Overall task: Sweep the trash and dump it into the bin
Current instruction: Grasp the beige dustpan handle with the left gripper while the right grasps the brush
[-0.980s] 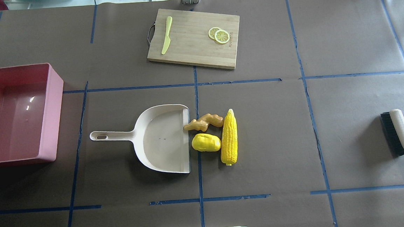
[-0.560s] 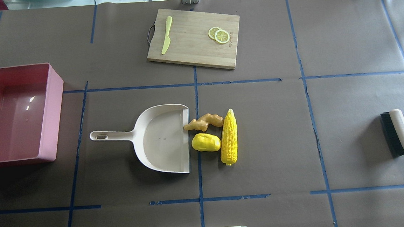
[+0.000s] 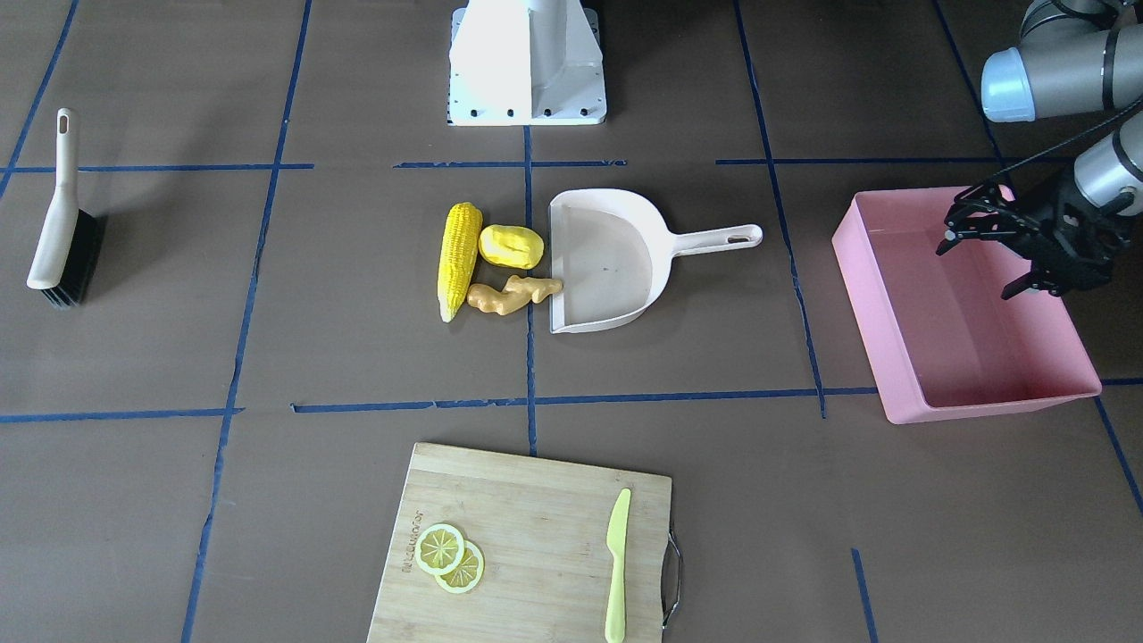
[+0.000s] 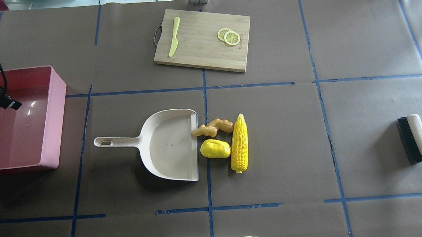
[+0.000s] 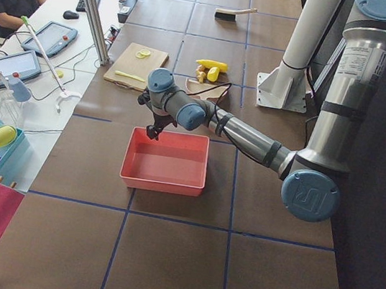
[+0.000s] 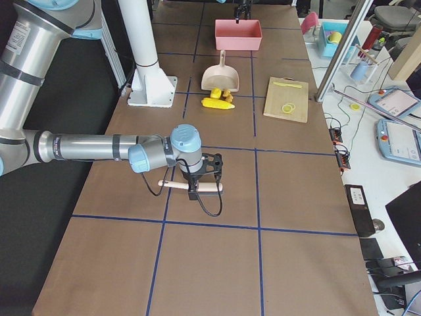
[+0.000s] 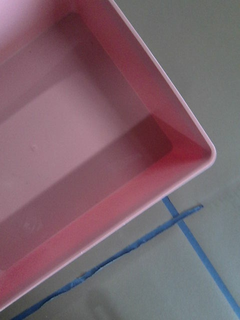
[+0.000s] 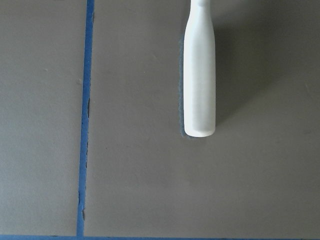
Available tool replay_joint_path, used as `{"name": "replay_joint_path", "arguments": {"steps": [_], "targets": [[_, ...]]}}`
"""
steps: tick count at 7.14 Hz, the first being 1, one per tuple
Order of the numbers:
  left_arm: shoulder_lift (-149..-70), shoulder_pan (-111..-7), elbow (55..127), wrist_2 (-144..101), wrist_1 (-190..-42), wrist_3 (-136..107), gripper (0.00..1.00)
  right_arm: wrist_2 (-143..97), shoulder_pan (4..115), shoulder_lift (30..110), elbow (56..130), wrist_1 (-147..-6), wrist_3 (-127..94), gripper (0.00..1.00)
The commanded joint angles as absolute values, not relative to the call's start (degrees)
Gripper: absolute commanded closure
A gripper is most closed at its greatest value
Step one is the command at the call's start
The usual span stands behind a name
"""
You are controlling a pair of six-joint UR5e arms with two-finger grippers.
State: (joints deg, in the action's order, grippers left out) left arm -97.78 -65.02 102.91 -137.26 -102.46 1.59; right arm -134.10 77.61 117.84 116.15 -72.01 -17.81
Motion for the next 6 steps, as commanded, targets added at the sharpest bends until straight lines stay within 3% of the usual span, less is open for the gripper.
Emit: {"name": "replay_joint_path", "arguments": {"steps": [1,3,6], "targets": [[-98.3,-62.2,107.6,-137.2,-104.9,2.1,0.0,-132.0,76.5,120.4,116.1,-70.3,-18.3,0.02],[-100.9,-54.3,108.0,-137.1,-104.9,5.0,0.0,-131.7,71.3,120.2,116.0,-66.3,-26.7,0.03],[-101.7,-54.0,109.1,-137.0,-104.5,15.2,0.0,-131.5,65.1,120.2,115.9,-63.3,-32.7,0.03]]}}
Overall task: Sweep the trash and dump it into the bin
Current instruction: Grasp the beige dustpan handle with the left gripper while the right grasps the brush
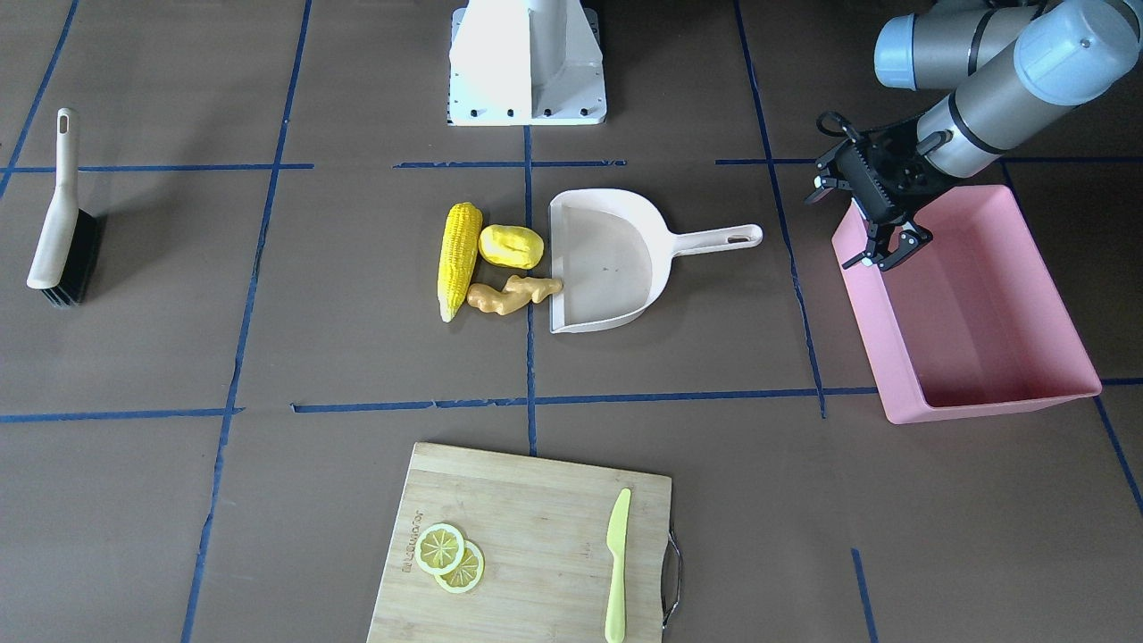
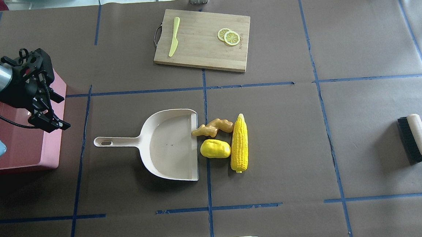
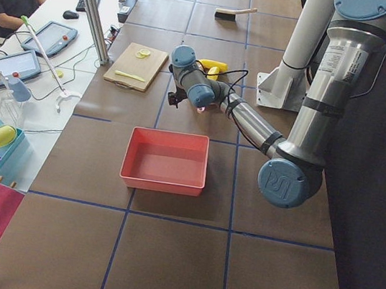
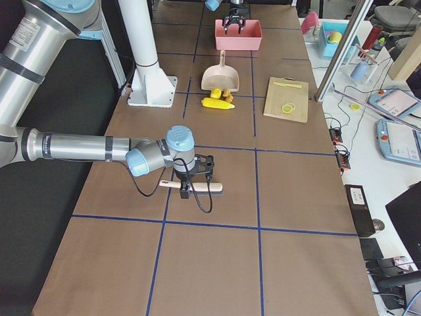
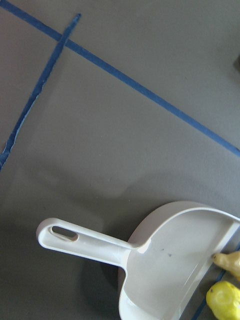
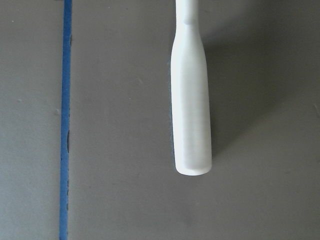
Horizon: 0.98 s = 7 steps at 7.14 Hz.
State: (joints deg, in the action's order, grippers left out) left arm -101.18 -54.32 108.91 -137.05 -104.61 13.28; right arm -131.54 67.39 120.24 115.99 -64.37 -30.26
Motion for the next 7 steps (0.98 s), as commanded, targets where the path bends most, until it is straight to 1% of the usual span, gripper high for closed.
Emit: {"name": "replay_joint_path", "arguments": {"steps": [1,5,7], "targets": [[-102.9,-53.8,108.0,-136.9,-104.3,15.1,0.0,-131.1,63.7,119.8,115.6,-63.3,-32.9,0.03],[-103.6,-50.7,107.5,-136.8,-103.4,14.8,0.0,-127.4,55.4,119.4,114.3,-63.2,-35.7,0.04],[-104.1,-49.9,107.6,-133.4,-103.1,14.8,0.0,-126.5,51.2,119.4,110.4,-57.3,-37.0,0.05]]}}
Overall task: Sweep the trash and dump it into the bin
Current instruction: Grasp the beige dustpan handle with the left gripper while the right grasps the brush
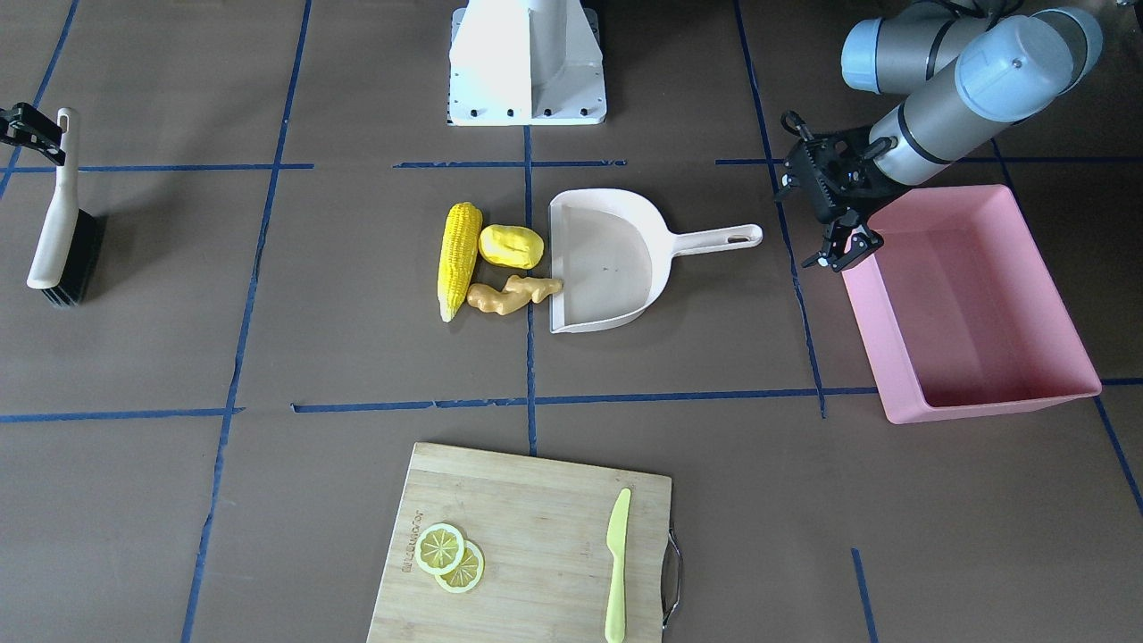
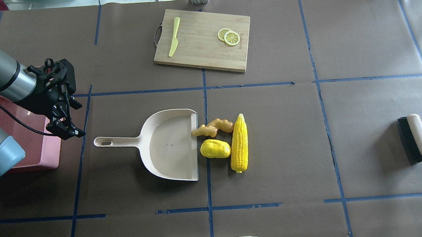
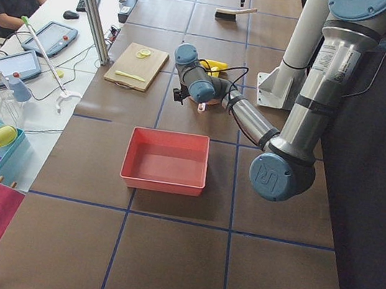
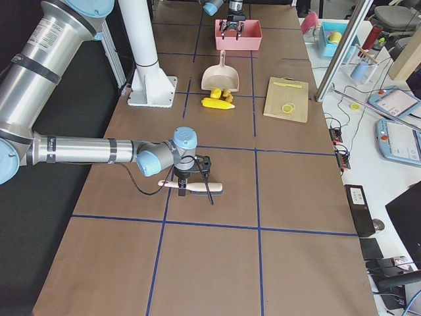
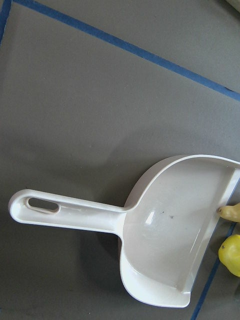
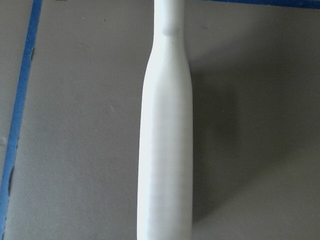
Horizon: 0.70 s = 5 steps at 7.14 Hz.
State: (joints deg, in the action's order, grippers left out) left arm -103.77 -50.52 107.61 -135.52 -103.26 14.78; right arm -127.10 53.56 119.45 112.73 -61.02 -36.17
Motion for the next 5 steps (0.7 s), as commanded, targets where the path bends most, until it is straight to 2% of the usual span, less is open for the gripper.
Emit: {"name": "replay_joint_path", "arguments": {"steps": [1,5], "targets": [[-104.5,-49.2,107.6,-132.4,-103.1,14.6,0.0,-126.5,49.1,118.0,109.9,-55.7,-42.1,0.04],[-104.7,-47.4,107.5,-132.3,-103.0,13.6,0.0,-125.9,45.5,117.8,107.8,-55.5,-43.9,0.12]]}}
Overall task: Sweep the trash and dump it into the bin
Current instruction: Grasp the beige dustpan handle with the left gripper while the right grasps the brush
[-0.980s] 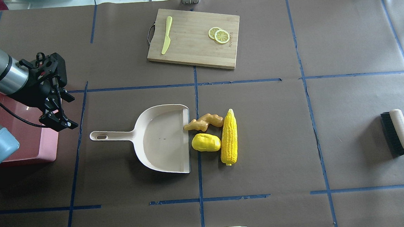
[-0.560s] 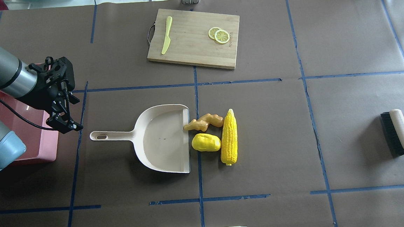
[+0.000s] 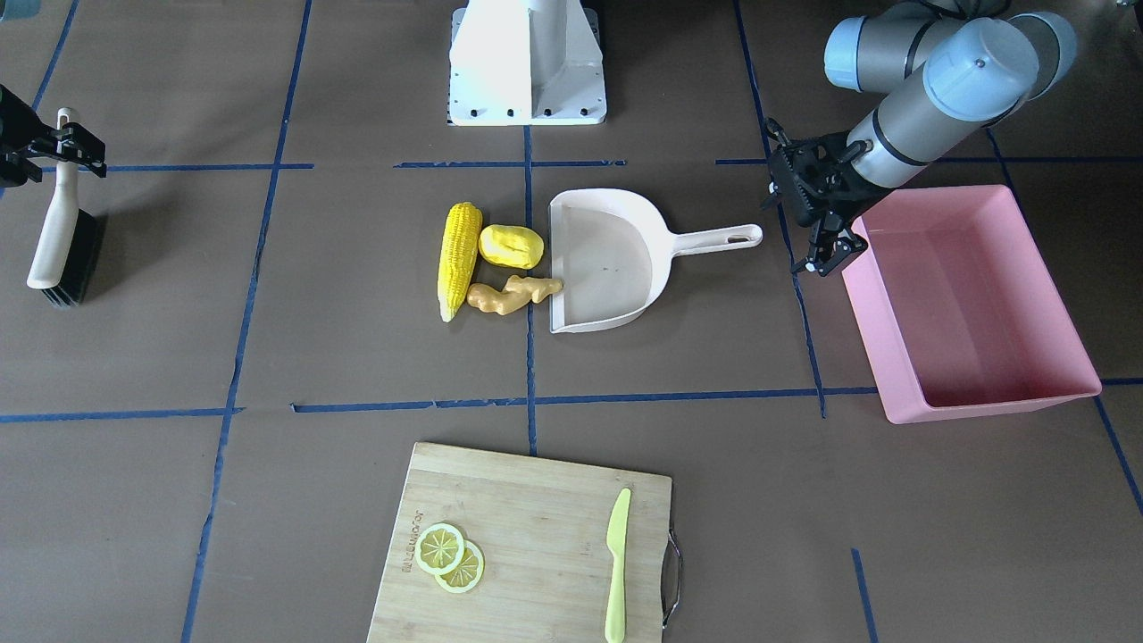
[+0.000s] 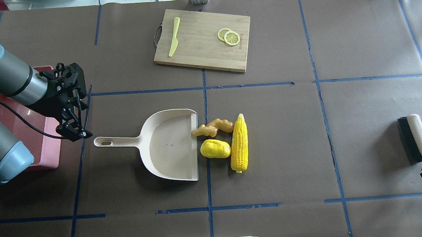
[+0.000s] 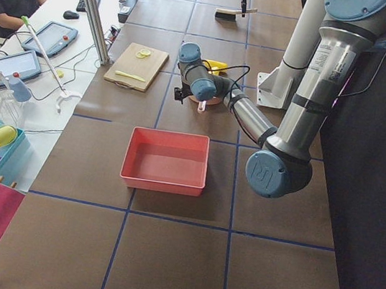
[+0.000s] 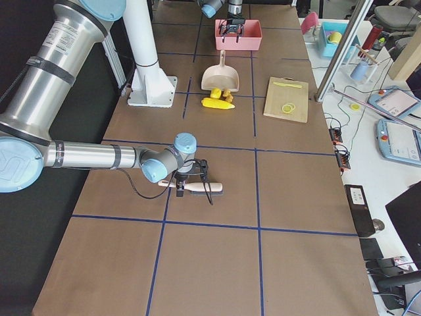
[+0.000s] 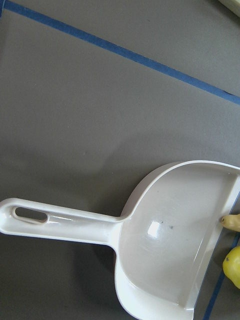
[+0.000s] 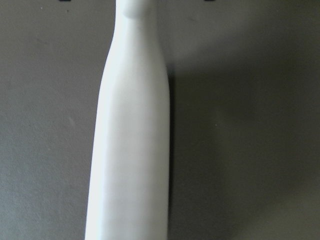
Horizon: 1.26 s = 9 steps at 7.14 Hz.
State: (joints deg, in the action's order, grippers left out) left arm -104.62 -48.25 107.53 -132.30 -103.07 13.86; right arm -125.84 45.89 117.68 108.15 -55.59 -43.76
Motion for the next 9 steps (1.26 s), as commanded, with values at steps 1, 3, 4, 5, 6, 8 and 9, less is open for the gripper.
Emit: {"name": "replay_joint_path", "arguments": {"steps": [1,3,4,5,6,8,9], "targets": [[-104.8,-46.7,107.5,-132.2,-103.1,12.9,0.0,-125.9,45.5,117.7,107.8,-55.5,-44.2,0.48],[-105.4,-45.6,107.5,-132.2,-103.1,12.9,0.0,-126.0,45.1,117.6,108.9,-55.5,-43.3,0.97],[-106.2,-44.0,107.3,-132.2,-103.1,12.9,0.0,-125.8,43.9,117.6,111.0,-55.5,-43.3,0.97],[-106.2,-43.4,107.0,-131.5,-103.2,13.7,0.0,-125.1,42.6,117.4,113.3,-55.5,-43.6,0.98],[-106.3,-40.5,107.0,-127.6,-103.1,16.1,0.0,-122.4,40.3,115.3,114.3,-55.7,-44.2,0.98],[-108.1,-39.0,105.7,-123.4,-103.1,20.0,0.0,-121.8,40.2,112.9,115.9,-56.1,-44.3,0.98],[-108.7,-39.0,104.6,-123.4,-103.1,20.6,0.0,-121.7,39.7,110.9,115.9,-56.2,-46.5,0.98]]}}
